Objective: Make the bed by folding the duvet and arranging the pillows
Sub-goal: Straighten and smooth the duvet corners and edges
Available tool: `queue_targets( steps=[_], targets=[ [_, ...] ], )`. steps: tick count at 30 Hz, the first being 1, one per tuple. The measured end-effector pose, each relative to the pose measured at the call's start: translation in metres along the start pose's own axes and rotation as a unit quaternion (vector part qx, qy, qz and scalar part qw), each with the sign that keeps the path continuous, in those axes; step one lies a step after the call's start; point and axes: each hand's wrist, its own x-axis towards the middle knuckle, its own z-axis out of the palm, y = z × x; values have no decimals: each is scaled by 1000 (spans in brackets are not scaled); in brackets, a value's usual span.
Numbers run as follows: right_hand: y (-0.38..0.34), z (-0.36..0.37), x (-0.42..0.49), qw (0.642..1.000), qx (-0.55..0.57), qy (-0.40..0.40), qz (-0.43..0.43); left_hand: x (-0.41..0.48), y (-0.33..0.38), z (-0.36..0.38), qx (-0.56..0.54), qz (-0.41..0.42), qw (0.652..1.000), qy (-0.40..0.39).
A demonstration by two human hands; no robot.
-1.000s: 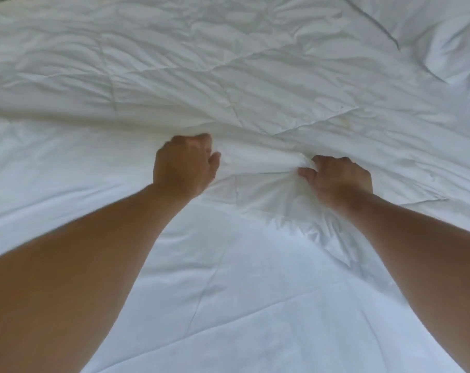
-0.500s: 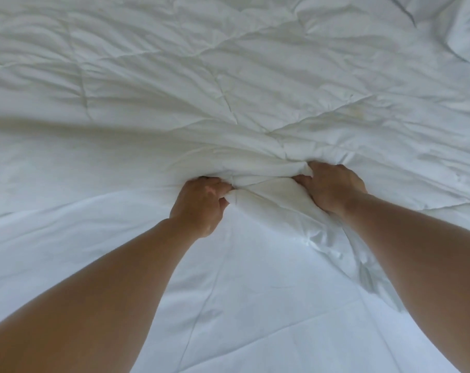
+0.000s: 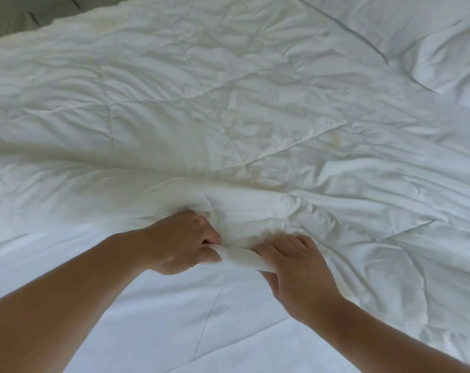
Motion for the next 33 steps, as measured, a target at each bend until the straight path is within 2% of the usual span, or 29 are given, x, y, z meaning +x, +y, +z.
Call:
queue_targets(
  steps=[2, 5, 7, 9, 11, 12, 13, 14, 15, 16, 17, 18, 19, 20, 21, 23, 26, 28, 30, 33],
  targets=[
    [3, -13, -1, 998, 40, -14, -36, -6, 7, -11, -1, 4, 998, -59],
    [-1, -41, -2, 987, 97, -90, -87, -18, 17, -30, -19, -14, 991, -133],
    [-1, -59, 3, 975, 140, -150, -88, -23, 22, -40, -36, -22, 987, -154],
    [5, -66, 11, 956, 234, -173, -28, -27, 22, -43, -39, -20, 996, -82],
    [13, -69, 21, 922, 349, -148, 79, -32, 18, -29, -46, -12, 994, 103],
    [16, -71, 28, 912, 374, -117, 124, -34, 14, -15, -48, -7, 973, 224],
    [19, -73, 36, 909, 375, -83, 160, -36, 10, 0, -37, -12, 941, 336],
    [22, -75, 45, 910, 364, -54, 189, -37, 8, 19, -35, -52, 911, 408],
    [27, -76, 53, 916, 340, -32, 208, -36, 5, 41, -62, -121, 890, 436],
    [33, -76, 62, 926, 304, -23, 222, -30, 3, 58, -163, -202, 871, 417],
    [39, -74, 70, 939, 255, -29, 231, -19, 2, 70, -336, -283, 826, 353],
    [46, -68, 77, 948, 203, -44, 242, -4, 2, 80, -539, -314, 730, 279],
    [52, -60, 84, 952, 162, -58, 254, 13, -1, 90, -682, -314, 621, 223],
    [55, -52, 90, 952, 134, -74, 265, 30, -4, 96, -759, -299, 545, 195],
    [58, -42, 95, 953, 99, -93, 272, 46, -4, 99, -795, -285, 501, 192],
    [63, -26, 102, 954, 46, -132, 265, 74, 2, 100, -816, -281, 456, 219],
    [69, -13, 105, 949, 49, -137, 279, 94, 5, 101, -803, -334, 424, 252],
    [68, -7, 103, 951, 22, -163, 262, 92, -3, 105, -819, -327, 403, 245],
    [70, 3, 98, 954, 9, -169, 249, 85, -11, 113, -812, -311, 436, 235],
    [70, 16, 89, 961, 14, -129, 245, 61, -5, 119, -778, -306, 469, 285]
  ],
)
